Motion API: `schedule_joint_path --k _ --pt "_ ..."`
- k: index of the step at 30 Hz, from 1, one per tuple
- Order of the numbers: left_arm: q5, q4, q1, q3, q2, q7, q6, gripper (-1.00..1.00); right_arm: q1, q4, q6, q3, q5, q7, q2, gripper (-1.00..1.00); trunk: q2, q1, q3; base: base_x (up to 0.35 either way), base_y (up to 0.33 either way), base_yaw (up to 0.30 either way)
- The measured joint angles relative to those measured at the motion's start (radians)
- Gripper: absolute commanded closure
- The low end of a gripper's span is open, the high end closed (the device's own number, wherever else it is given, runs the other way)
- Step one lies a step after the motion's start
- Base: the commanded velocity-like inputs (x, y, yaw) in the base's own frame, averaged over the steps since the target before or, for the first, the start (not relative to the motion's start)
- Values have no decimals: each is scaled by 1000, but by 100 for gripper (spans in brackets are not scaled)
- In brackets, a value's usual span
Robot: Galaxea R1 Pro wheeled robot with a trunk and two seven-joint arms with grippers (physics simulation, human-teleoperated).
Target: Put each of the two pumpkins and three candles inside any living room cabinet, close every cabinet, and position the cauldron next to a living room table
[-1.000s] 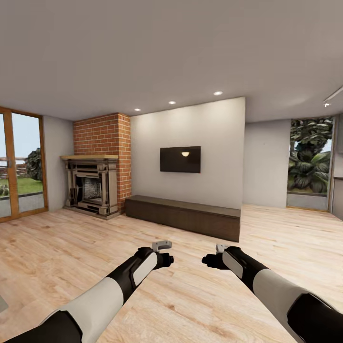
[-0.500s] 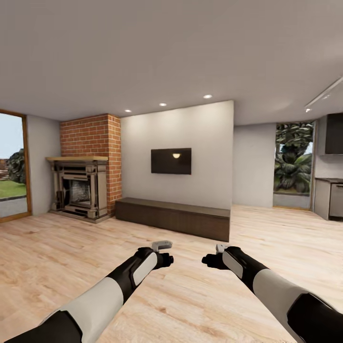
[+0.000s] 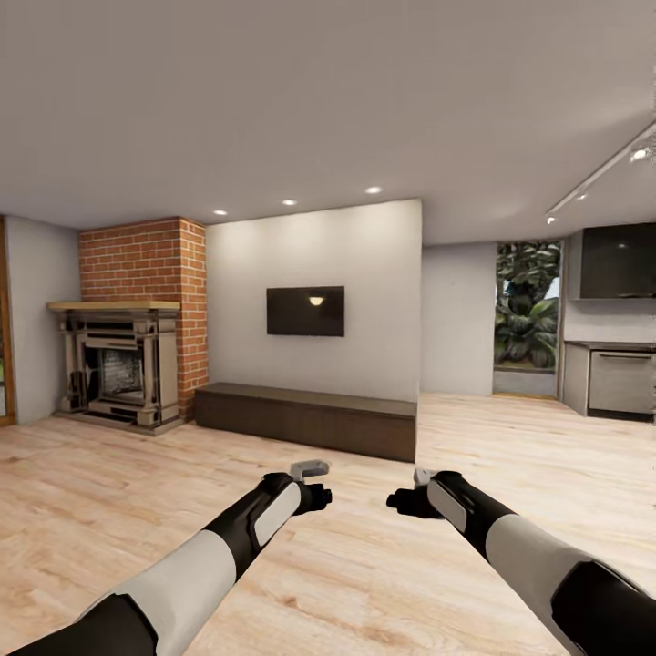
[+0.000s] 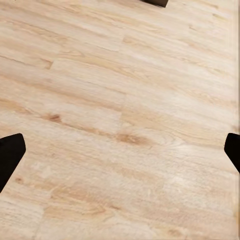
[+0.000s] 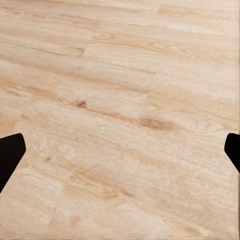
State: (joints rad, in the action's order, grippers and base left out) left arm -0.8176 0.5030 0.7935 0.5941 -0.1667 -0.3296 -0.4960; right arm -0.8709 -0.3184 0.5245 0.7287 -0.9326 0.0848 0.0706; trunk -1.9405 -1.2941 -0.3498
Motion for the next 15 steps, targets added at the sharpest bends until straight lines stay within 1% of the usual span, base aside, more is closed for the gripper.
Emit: schedule_joint_path --k 3,4,6,8,10,12,15 --pt "-3 0 0 -2 0 0 0 -100 -1 0 17 -3 -1 -1 0 -100 21 12 9 0 0 -104" --pt "-11 0 0 -2 0 0 0 -100 0 0 20 -4 -2 -1 0 -100 28 15 13 0 0 -100" --pt "-42 0 0 -3 1 -1 0 -100 -1 1 23 -5 -2 -1 1 -100 42 23 19 0 0 -91" --pt "-63 0 0 -2 5 -2 -1 -100 0 1 24 -6 -3 -1 1 -100 56 31 25 0 0 -36" --pt "-71 0 0 -3 9 -2 -2 -100 -1 1 25 -7 -3 -1 2 -100 70 38 31 0 0 -13" --pt "-74 -1 0 -4 16 -2 -18 -100 -2 1 26 -7 -3 0 2 -100 84 46 36 0 0 1" --pt "-84 -19 0 -6 28 -4 -61 -100 -2 1 27 -7 -3 0 2 -100 105 58 42 0 0 44"
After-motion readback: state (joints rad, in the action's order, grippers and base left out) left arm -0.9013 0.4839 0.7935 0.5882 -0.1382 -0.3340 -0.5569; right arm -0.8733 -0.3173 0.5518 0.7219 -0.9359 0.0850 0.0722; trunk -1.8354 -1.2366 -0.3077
